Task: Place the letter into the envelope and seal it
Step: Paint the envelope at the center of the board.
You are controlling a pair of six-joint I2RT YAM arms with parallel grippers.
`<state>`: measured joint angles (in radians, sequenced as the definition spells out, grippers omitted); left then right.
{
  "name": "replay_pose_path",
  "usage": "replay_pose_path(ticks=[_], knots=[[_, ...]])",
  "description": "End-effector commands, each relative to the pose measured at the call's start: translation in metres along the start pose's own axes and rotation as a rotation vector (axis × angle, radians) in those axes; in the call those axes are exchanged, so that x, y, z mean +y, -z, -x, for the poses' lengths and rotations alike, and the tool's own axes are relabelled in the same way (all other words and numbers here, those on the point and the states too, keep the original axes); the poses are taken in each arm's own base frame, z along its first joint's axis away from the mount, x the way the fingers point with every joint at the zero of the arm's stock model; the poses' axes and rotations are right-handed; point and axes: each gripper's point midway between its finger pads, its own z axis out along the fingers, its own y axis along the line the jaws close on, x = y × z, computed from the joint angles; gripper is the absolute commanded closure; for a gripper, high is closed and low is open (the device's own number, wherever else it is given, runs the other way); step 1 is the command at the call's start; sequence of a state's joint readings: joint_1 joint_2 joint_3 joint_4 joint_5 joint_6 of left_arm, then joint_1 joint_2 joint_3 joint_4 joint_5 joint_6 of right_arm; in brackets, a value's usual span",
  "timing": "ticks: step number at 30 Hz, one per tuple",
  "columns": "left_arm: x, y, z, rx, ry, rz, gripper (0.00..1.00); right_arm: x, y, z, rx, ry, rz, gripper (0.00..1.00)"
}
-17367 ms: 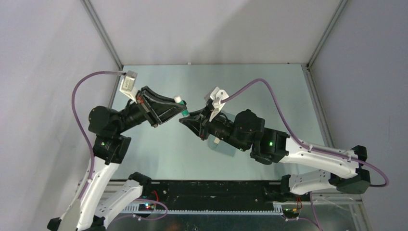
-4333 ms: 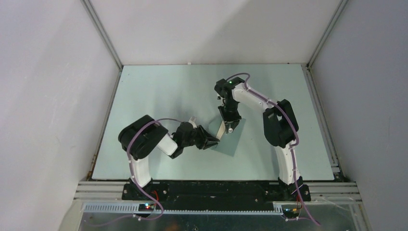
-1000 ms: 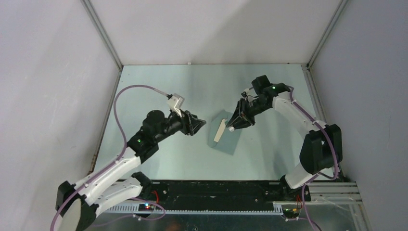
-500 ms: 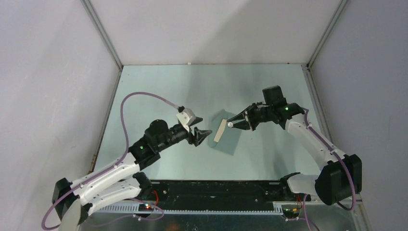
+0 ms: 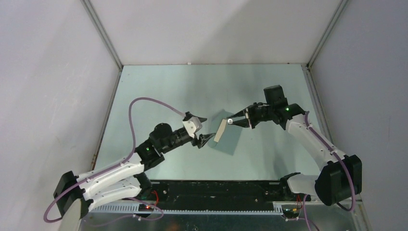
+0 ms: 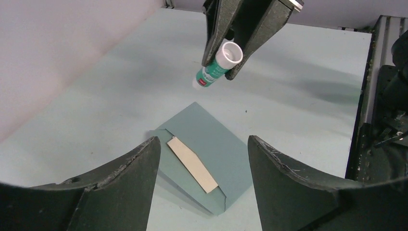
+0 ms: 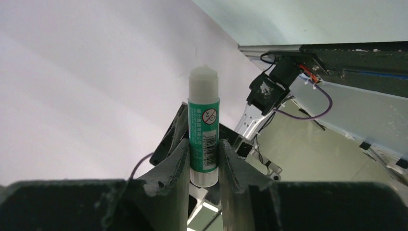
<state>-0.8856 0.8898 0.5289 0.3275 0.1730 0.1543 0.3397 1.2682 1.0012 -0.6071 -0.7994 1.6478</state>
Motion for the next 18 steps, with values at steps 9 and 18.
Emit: replay_pose_path(ticks=[9, 18], knots=[[-0.023, 0.000, 0.031, -0.150, -0.200, -0.025, 0.20, 0.008, 0.014, -0.055, 0.368, 0.291, 0.095, 1.00], [-0.008, -0.004, 0.048, -0.193, -0.322, 0.079, 0.21, -0.005, 0.009, -0.074, 0.430, 0.299, 0.045, 1.00]])
